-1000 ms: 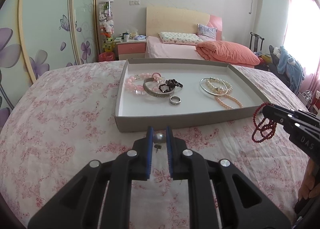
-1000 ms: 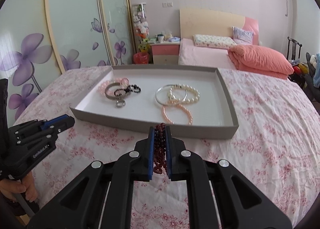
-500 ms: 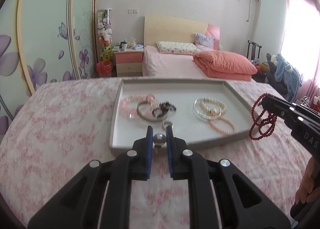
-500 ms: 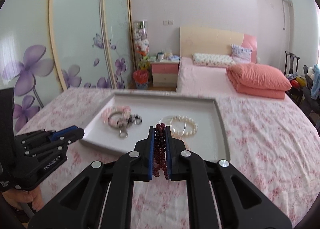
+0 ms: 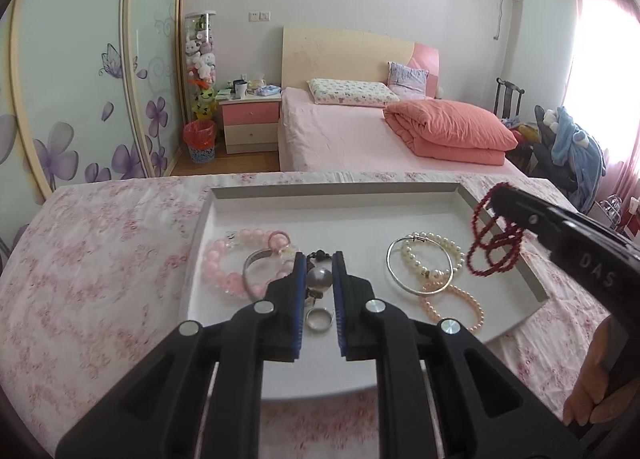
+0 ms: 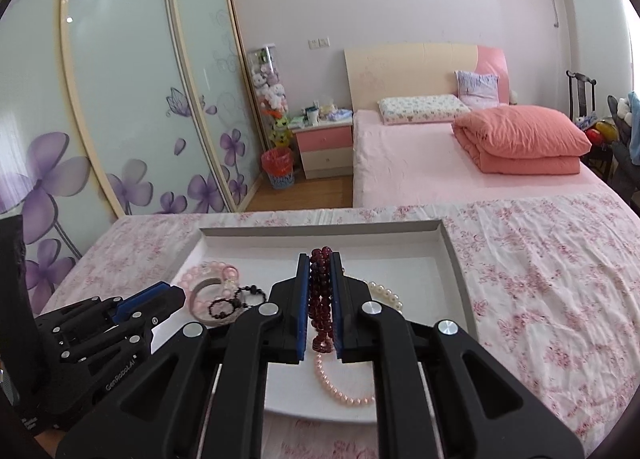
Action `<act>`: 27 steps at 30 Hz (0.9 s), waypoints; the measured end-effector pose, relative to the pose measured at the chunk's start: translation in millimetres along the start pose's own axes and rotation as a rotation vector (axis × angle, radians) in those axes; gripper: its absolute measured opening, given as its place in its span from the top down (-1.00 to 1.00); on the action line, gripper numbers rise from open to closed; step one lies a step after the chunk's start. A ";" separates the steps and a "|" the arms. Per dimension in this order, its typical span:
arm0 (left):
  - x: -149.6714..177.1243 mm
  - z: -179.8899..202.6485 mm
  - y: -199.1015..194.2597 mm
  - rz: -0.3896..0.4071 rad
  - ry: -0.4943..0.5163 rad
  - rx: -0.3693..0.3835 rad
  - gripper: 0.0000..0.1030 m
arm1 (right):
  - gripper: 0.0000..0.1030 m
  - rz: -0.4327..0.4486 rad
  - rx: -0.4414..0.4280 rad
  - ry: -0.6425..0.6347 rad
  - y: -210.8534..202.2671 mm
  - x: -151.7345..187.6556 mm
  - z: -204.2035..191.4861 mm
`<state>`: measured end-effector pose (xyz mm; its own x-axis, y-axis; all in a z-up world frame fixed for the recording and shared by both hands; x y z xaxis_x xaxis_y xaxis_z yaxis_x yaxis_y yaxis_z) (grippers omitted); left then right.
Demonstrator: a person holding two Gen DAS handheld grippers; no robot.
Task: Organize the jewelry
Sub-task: 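Lower both items into the tray and open both tools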
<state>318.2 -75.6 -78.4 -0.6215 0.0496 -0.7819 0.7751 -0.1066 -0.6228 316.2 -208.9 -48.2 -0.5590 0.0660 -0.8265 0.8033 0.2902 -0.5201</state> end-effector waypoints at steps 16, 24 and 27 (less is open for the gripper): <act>-2.3 -1.4 42.4 -0.042 -0.013 -0.008 0.57 | 0.36 -0.027 0.018 0.060 21.9 7.0 17.0; -2.7 -14.6 37.2 -0.038 -0.028 -0.029 0.50 | 0.36 -0.027 0.021 0.057 15.9 7.0 14.9; -3.4 -18.1 29.4 -0.028 -0.032 -0.037 0.47 | 0.36 -0.018 0.019 0.055 8.1 5.6 12.4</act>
<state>345.1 -60.9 -94.5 -0.6461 0.0205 -0.7629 0.7604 -0.0691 -0.6458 322.1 -218.0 -59.7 -0.5833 0.1133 -0.8043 0.7966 0.2735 -0.5391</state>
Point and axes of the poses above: each gripper's, at about its wrist camera, not at the fingertips, and y roughly the way its jaws point, z to its right, x to its underside, the point moved 9 cm from there along y, roughly the way its jaws point, and after that the axes turned 3 degrees about -x, right-handed, at the moved point
